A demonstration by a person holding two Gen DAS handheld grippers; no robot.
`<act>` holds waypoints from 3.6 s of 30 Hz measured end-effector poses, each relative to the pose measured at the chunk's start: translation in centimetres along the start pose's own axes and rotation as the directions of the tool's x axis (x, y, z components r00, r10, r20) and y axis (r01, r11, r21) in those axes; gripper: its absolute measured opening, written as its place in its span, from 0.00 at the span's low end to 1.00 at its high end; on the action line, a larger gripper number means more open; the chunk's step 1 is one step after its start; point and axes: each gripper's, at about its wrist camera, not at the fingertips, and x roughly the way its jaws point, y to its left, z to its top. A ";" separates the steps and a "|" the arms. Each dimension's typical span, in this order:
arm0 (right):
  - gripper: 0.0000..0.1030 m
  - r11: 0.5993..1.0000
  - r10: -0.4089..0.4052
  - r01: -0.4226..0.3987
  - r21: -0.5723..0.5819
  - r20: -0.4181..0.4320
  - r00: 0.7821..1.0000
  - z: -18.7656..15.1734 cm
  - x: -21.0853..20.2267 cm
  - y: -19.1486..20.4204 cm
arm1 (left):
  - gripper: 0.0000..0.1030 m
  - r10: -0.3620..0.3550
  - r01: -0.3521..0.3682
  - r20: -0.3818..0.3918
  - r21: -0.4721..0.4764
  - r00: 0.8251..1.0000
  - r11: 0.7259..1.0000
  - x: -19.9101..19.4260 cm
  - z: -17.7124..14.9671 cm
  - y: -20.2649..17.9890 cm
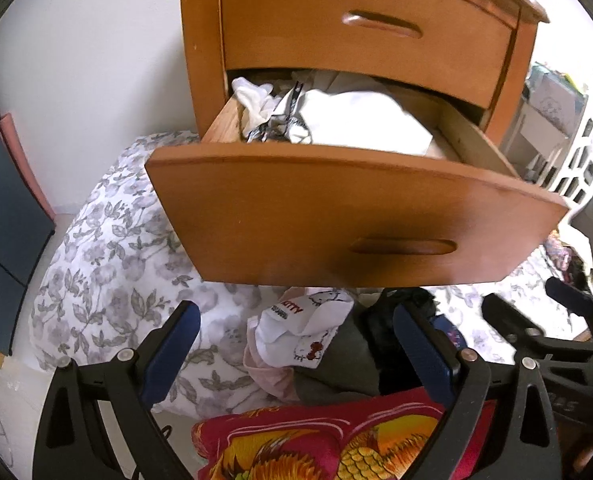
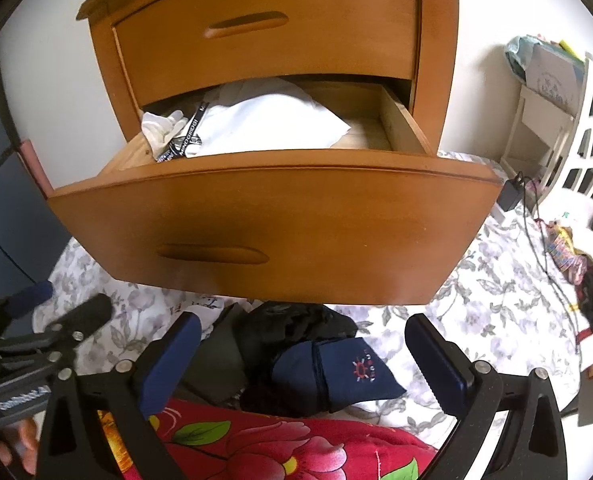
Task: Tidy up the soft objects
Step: 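Reach the left gripper into the drawer toward the white lace cloth, then close the left gripper on the white lace cloth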
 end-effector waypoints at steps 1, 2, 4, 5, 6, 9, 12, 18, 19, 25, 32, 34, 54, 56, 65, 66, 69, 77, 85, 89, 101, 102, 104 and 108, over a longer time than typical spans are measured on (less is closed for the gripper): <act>1.00 1.000 -0.003 0.003 -0.005 0.000 1.000 0.0 0.0 0.1 | 0.95 -0.010 0.010 0.007 0.002 1.000 1.000 -0.4 0.1 0.0; 1.00 1.000 -0.001 0.001 -0.011 0.001 1.000 0.0 0.0 0.2 | 0.95 -0.013 0.013 0.014 0.007 1.000 1.000 -0.8 0.2 0.0; 1.00 1.000 0.007 -0.007 -0.014 0.004 1.000 0.0 -0.1 0.2 | 0.95 -0.012 0.011 0.019 0.014 1.000 1.000 -1.4 0.4 0.1; 1.00 1.000 0.006 -0.006 -0.007 0.004 1.000 0.0 -0.2 0.1 | 0.95 -0.011 0.010 0.023 0.015 1.000 1.000 -1.8 0.5 0.3; 1.00 1.000 0.004 -0.004 0.001 0.004 1.000 -0.1 -0.2 0.0 | 0.95 -0.011 0.010 0.026 0.015 1.000 1.000 -2.0 0.6 0.4; 1.00 1.000 0.002 -0.002 0.026 0.002 1.000 -0.1 -0.1 -0.5 | 0.95 -0.020 0.019 0.035 0.014 0.999 1.000 -3.2 1.5 1.0; 1.00 0.998 0.013 -0.013 0.054 -0.006 1.000 -0.2 0.0 -1.0 | 0.95 -0.011 0.009 0.065 0.038 0.998 0.999 -4.8 3.1 1.3; 1.00 0.996 0.037 -0.036 0.078 -0.007 0.999 -0.2 0.0 -1.6 | 0.95 -0.021 0.013 0.108 0.073 0.994 0.997 -7.0 7.5 2.3; 1.00 0.996 0.038 -0.037 0.080 -0.008 0.999 -0.2 0.1 -1.6 | 0.95 -0.022 0.014 0.106 0.072 0.994 0.997 -7.2 8.5 2.6; 1.00 0.996 0.032 -0.031 0.088 -0.011 0.999 -0.2 0.2 -1.7 | 0.95 -0.017 0.010 0.084 0.077 0.996 0.997 -6.9 12.9 3.6; 1.00 0.994 0.047 -0.044 0.097 -0.023 0.999 -0.4 0.6 -1.9 | 0.94 -0.056 0.049 -0.056 -0.117 0.997 0.992 -2.9 16.9 6.6; 1.00 0.994 0.054 -0.051 0.099 -0.024 0.998 -0.5 0.7 -2.0 | 0.94 -0.058 0.048 -0.079 -0.120 0.995 0.992 -1.9 17.6 6.5; 1.00 0.980 0.151 -0.141 0.143 -0.067 0.986 -0.7 2.0 -2.6 | 0.63 0.052 -0.063 -0.207 -0.047 0.977 0.997 9.5 21.4 3.8; 1.00 0.978 0.159 -0.147 0.147 -0.072 0.985 -0.7 2.1 -2.6 | 0.62 0.056 -0.069 -0.214 -0.057 0.975 0.996 10.4 21.5 4.1; 1.00 0.976 0.173 -0.159 0.151 -0.082 0.982 -0.7 2.4 -2.5 | 0.56 0.078 -0.093 -0.212 -0.059 0.974 0.994 13.1 22.2 5.0; 1.00 0.975 0.174 -0.161 0.151 -0.084 0.981 -0.7 2.5 -2.5 | 0.54 0.081 -0.094 -0.210 -0.054 0.974 0.994 13.3 22.2 4.9; 1.00 0.974 0.181 -0.166 0.152 -0.090 0.979 -0.7 2.6 -2.5 | 0.54 0.105 -0.113 -0.203 -0.027 0.974 0.993 13.8 22.3 4.6; 1.00 0.972 0.189 -0.172 0.159 -0.098 0.977 -0.6 2.9 -2.5 | 0.43 0.140 -0.143 -0.206 0.000 0.969 0.990 15.2 22.4 4.1; 1.00 0.972 0.191 -0.173 0.161 -0.104 0.976 -0.7 3.1 -2.5 | 0.16 0.188 -0.194 -0.174 -0.016 0.967 0.981 15.0 22.5 4.7; 1.00 0.972 0.191 -0.173 0.162 -0.103 0.976 -0.7 3.1 -2.5 | 0.12 0.168 -0.179 -0.159 -0.054 0.973 0.982 14.6 22.3 5.4; 1.00 0.972 0.191 -0.173 0.162 -0.103 0.976 -0.7 3.1 -2.5 | 0.06 0.157 -0.163 -0.102 -0.057 0.982 0.985 13.5 22.5 5.5; 1.00 0.971 0.191 -0.173 0.162 -0.103 0.976 -0.7 3.1 -2.5 | 0.05 0.154 -0.160 -0.103 -0.055 0.983 0.986 13.5 22.5 5.4; 1.00 0.971 0.191 -0.173 0.163 -0.105 0.976 -0.6 3.1 -2.5 | 0.04 0.145 -0.151 -0.104 -0.056 0.984 0.987 13.6 22.4 5.4; 1.00 0.971 0.192 -0.173 0.163 -0.104 0.976 -0.7 3.1 -2.5 | 0.03 0.120 -0.126 -0.105 -0.057 0.987 0.990 13.7 22.3 5.1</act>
